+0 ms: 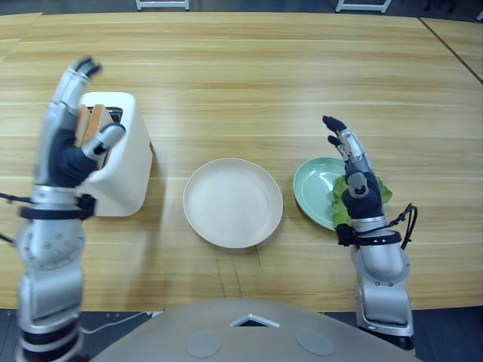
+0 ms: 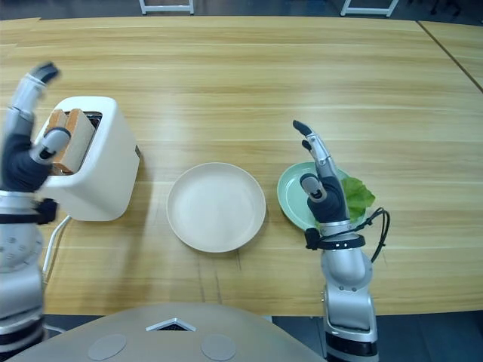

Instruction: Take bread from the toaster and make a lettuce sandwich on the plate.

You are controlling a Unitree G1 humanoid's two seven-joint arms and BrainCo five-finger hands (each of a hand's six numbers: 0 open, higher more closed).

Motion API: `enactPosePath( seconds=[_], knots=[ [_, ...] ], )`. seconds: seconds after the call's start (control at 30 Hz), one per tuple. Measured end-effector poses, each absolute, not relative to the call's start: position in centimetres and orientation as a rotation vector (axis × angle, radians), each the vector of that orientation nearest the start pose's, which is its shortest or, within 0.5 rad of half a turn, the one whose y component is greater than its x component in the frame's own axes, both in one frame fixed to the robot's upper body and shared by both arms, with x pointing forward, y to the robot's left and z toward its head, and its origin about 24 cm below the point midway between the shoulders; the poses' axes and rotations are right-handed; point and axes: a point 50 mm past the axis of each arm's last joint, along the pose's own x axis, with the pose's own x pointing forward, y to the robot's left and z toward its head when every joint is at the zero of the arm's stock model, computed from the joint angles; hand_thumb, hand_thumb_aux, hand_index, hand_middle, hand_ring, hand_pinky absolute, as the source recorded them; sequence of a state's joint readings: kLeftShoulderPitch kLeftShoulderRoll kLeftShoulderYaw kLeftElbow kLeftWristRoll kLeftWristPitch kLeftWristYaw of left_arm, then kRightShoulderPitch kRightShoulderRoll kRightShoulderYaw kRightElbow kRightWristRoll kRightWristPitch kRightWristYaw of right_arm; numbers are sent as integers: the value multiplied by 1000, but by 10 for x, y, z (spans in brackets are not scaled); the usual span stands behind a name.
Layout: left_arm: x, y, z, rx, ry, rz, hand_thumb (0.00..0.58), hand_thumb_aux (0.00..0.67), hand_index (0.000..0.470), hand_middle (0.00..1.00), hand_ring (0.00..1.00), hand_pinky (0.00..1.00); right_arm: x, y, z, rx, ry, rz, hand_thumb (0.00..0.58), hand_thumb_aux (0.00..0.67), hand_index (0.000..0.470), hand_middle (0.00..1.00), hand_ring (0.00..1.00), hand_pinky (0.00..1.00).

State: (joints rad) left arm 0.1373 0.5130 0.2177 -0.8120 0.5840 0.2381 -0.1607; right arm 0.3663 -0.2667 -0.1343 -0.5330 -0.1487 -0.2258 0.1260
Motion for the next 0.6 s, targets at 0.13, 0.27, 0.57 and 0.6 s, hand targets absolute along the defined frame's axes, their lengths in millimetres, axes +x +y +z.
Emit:
enactPosePath(
  seconds=[0.13, 0.27, 0.57, 0.6],
  knots=[
    [208, 263, 208, 1506, -133, 280, 0, 0, 0, 0, 0, 0, 172, -214, 122, -573, -367, 38, 0, 0, 0, 0, 0, 0],
    [220, 293, 195, 1632, 103, 300, 0, 0, 0, 0, 0, 0, 173, -215, 119, -583, -363, 53, 0, 0, 0, 0, 0, 0],
    [235, 299, 161, 1638, 285, 157, 0, 0, 0, 0, 0, 0, 171, -213, 116, -601, -366, 75, 0, 0, 0, 0, 0, 0],
    [235, 298, 161, 1635, 285, 151, 0, 0, 0, 0, 0, 0, 171, -214, 116, -603, -363, 75, 0, 0, 0, 0, 0, 0]
  ],
)
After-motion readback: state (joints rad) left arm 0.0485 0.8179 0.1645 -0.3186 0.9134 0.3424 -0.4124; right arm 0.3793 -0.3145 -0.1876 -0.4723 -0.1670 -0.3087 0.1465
